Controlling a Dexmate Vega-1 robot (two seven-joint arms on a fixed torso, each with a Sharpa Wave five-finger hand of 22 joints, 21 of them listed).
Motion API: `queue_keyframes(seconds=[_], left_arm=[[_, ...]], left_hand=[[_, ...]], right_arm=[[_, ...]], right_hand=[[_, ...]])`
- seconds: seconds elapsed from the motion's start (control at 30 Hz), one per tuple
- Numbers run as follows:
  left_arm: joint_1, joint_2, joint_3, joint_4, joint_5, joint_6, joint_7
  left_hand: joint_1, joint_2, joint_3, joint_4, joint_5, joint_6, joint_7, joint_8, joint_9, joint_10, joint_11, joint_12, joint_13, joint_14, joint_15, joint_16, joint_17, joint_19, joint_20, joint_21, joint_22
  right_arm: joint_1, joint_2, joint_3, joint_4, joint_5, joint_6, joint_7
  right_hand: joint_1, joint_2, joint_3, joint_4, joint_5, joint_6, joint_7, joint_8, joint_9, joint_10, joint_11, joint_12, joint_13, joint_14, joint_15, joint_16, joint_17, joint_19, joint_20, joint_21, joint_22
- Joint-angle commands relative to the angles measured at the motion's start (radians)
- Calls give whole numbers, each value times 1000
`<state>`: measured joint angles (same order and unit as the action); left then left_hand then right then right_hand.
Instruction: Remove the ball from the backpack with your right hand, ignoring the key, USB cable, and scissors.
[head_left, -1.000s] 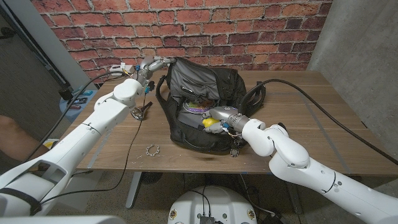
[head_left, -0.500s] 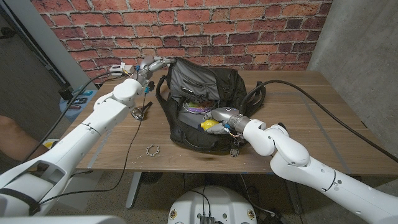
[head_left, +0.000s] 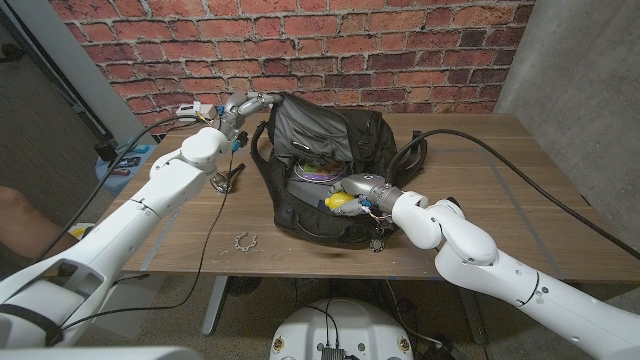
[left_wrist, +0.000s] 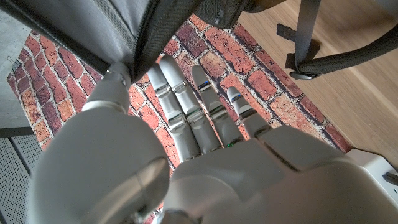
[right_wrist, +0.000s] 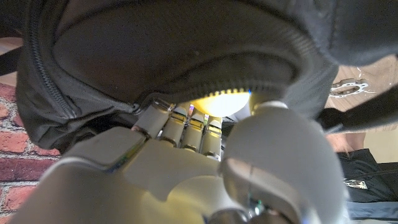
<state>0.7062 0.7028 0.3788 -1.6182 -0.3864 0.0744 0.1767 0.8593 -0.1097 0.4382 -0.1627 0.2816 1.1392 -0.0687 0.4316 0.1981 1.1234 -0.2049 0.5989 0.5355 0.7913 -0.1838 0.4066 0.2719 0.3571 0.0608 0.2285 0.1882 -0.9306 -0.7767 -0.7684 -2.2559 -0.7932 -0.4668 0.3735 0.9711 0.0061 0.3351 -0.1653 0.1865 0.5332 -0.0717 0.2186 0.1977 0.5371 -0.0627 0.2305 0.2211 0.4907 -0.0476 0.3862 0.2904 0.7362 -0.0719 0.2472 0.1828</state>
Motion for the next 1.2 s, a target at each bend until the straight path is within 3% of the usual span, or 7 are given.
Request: queue_keyframes(seconds=[0.03,0.37,1.2], left_arm=[[13,6,-9,-11,-3,-7,8],[25,9,-15,-21,-7,-14,11],[44,8,-19,-38,-13,-23,12]], left_hand=[[145,153,-6,2,4,3,5,-5,2,2,-1,-2,5,5,-1,-2,5,4,5,-2,2],[144,153,-6,1,4,0,6,-8,2,4,-2,-5,5,7,1,-5,4,4,5,-1,2],[147,155,-8,1,5,3,6,-11,2,4,-2,-9,7,5,1,-9,7,3,5,-1,2]], right_arm=[[4,-8,-2,11,9,14,-13],[10,-8,-4,-1,4,24,-10],[-28,0,21,-105,-39,-19,17]], right_hand=[[23,4,7,-2,7,36,-10,13,2,39,-8,17,7,42,-144,19,7,32,-72,14,3],[54,10,14,-4,8,77,-17,23,2,78,-23,31,13,95,-169,34,15,86,-100,36,4],[58,10,15,1,7,87,-15,23,1,87,-24,30,12,109,-169,31,17,94,-101,40,5]])
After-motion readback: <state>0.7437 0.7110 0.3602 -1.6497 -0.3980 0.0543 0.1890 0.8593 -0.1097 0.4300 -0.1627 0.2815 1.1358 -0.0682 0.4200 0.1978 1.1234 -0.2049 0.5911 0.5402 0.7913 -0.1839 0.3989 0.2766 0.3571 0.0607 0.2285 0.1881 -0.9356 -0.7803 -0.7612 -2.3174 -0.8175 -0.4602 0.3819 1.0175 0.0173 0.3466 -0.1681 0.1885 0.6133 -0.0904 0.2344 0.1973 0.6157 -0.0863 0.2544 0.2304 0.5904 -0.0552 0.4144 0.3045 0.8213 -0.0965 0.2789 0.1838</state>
